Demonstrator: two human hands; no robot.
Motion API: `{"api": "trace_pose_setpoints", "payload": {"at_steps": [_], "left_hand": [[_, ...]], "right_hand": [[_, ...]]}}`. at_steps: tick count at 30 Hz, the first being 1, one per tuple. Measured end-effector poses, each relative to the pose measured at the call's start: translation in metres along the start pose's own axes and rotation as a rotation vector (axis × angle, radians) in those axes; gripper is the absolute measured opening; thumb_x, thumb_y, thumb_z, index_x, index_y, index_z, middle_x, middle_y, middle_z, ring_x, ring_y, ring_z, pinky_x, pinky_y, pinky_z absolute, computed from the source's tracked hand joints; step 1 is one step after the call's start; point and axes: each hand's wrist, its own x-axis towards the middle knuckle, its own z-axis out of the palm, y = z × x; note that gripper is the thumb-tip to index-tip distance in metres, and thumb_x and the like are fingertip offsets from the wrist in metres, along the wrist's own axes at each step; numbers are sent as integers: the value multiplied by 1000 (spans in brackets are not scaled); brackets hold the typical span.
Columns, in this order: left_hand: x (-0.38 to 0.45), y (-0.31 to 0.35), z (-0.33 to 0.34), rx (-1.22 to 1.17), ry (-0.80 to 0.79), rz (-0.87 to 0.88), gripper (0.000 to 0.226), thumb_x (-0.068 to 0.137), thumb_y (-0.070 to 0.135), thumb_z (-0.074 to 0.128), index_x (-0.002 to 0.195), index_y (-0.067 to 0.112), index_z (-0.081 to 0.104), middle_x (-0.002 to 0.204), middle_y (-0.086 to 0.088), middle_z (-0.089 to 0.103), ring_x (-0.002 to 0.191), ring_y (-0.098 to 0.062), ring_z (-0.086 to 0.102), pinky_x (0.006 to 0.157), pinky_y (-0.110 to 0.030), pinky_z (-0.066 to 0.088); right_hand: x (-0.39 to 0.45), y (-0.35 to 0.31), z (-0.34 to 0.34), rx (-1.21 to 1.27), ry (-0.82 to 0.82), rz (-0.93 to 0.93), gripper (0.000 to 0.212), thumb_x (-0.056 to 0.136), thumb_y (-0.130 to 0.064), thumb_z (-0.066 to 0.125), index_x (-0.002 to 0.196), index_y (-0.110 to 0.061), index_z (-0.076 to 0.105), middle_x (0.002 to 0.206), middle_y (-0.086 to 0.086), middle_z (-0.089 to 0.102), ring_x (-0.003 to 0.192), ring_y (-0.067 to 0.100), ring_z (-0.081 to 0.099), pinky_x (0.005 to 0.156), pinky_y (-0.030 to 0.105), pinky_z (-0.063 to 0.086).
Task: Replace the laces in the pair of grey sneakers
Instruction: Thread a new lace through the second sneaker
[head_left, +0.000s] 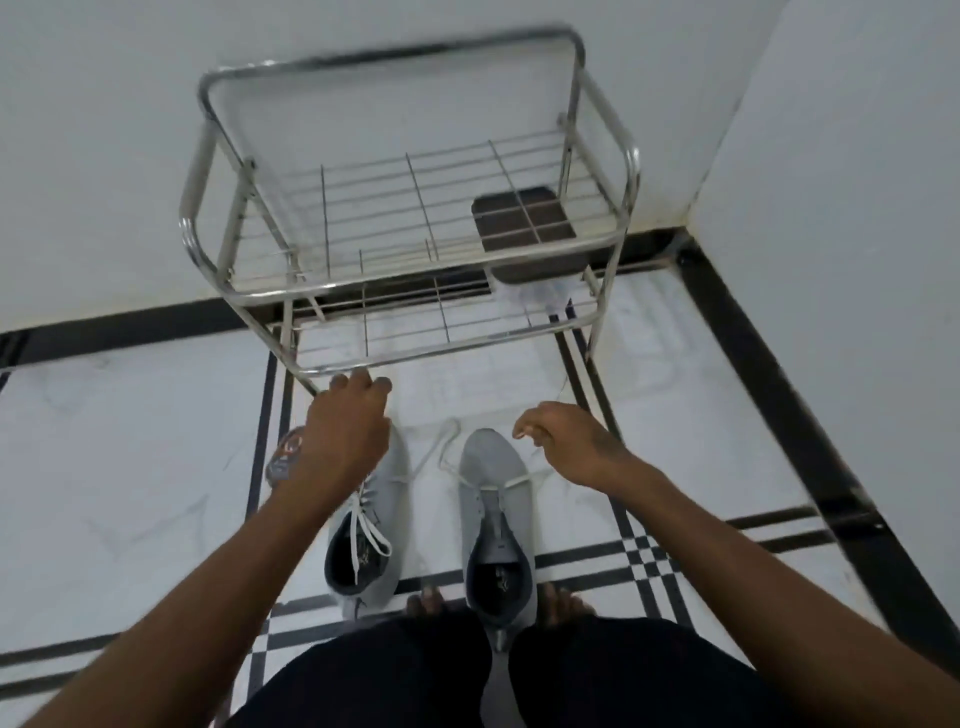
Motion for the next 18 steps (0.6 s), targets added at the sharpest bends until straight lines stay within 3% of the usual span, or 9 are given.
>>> {"api": "trace_pose_setpoints", "payload": {"at_steps": [5, 9, 12, 15, 18], "left_hand": [[-26, 43, 98, -381, -180, 25, 27, 92, 43, 60, 111, 24, 63, 101, 4, 64, 92, -18, 65, 72, -30, 48], [-27, 67, 158, -563, -365, -153, 55, 79, 54, 71, 121, 22, 56, 111, 2, 60, 101, -19, 61, 84, -35, 50], [-24, 71, 178, -632, -367, -249, 59, 70, 57, 73, 115, 23, 54, 108, 4, 61, 97, -17, 62, 78, -33, 50], [-21, 69, 184, -750, -328, -275, 58, 64, 62, 62, 110, 26, 57, 98, 12, 64, 84, -6, 66, 65, -24, 47], [-24, 63, 188, -858, -288, -269, 36, 79, 54, 62, 106, 30, 59, 92, 14, 68, 76, 2, 67, 64, -26, 56]], "right_hand": [[20, 45, 80, 177, 15, 114, 17, 97, -11, 60, 99, -12, 77, 101, -1, 70, 91, 10, 60, 84, 24, 47], [40, 64, 128, 255, 45, 175, 11, 91, -12, 68, 94, -16, 78, 96, -3, 75, 87, 10, 65, 84, 26, 52], [46, 67, 154, 352, 136, 213, 10, 87, -7, 72, 90, -16, 73, 87, -5, 72, 82, 10, 66, 80, 29, 56], [49, 68, 168, 430, 222, 187, 17, 85, -6, 71, 87, -19, 61, 83, -8, 66, 80, 4, 63, 73, 19, 53], [47, 66, 175, 434, 239, 139, 21, 87, -9, 69, 87, -24, 54, 83, -11, 64, 81, 3, 62, 69, 16, 49]]}}
